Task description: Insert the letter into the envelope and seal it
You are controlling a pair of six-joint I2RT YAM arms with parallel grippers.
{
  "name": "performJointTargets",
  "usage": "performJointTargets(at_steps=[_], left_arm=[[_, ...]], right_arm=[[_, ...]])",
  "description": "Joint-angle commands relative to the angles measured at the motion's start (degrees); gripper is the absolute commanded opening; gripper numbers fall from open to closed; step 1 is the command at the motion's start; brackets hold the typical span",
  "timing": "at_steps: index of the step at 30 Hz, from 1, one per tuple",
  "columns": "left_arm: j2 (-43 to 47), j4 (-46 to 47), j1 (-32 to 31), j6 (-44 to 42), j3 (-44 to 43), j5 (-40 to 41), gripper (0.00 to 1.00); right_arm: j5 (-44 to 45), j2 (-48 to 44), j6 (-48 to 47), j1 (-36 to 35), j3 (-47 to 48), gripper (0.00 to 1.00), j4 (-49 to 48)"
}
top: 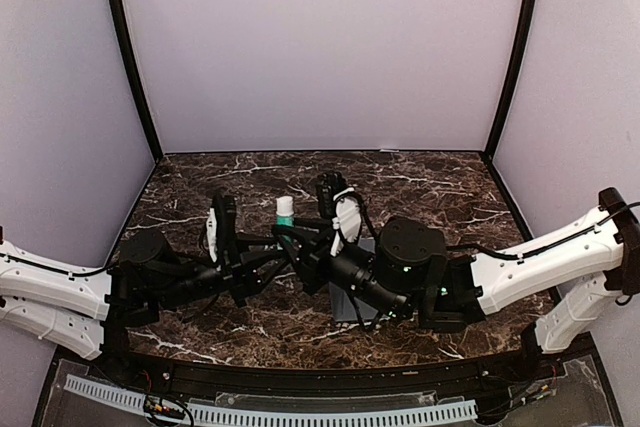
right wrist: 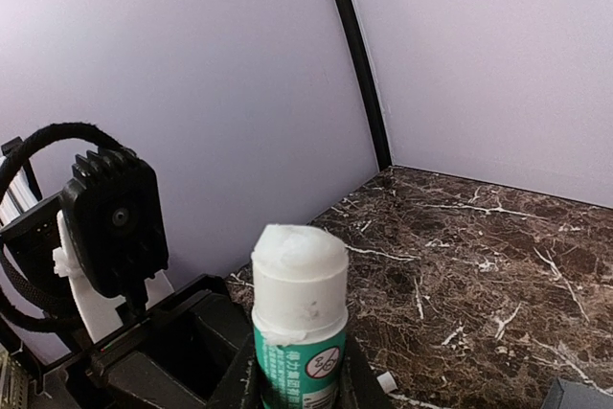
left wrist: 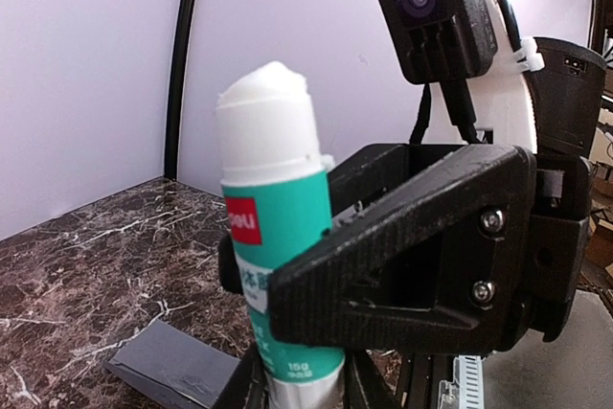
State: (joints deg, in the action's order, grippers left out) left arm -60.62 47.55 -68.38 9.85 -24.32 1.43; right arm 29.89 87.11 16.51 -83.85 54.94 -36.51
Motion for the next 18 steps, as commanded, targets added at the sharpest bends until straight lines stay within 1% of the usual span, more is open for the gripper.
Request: performJointTargets(at_steps=[1,2,3,4,5,8,11,18], left_arm=[[0.1,0.8,-0.3,-0.5,-1.8,0.2,0.27],[0.1,0.7,-0.3,-0.6,-1.9,-0.1,0.29],[0.1,0.7,-0.3,-0.6,-1.9,-0.2,0.33],[0.1,0.7,-0.4,-0.6,-1.9,-0.4,0.35],[0.2,0.7,-0.4,-0.6,-1.9,-0.4,0.36],[0.4,0.6,-0.6,-0.9,-1.9,-0.4,0.35],[0.3,0.5,-0.7,-1.1,-1.9,-0.1,0.31],[0.7,-0.2,-0.9,-1.5,-2.1,-0.5,0.07]], right_arm=[[1.2,-0.8,-0.3,-0.7,0.0,0.0,-3.7],[1.2,-0.8,-0.4,-0.7,0.0,0.0,-3.8],[1.3,-0.8,-0.6,-0.8,0.1,0.0,-3.8],[1.3,-0.8,-0.8,-0.8,0.2,0.0,-3.8],[1.3,-0.7,-0.8,-0.9,0.3,0.0,-3.8],[1.6,-0.4,-0.9,-1.0,0.4,0.0,-3.8],[1.6,-0.3,-1.0,-1.1,0.4,0.0,-3.9],[1.4,-0.5,-1.5,-1.1,0.1,0.0,-3.7]])
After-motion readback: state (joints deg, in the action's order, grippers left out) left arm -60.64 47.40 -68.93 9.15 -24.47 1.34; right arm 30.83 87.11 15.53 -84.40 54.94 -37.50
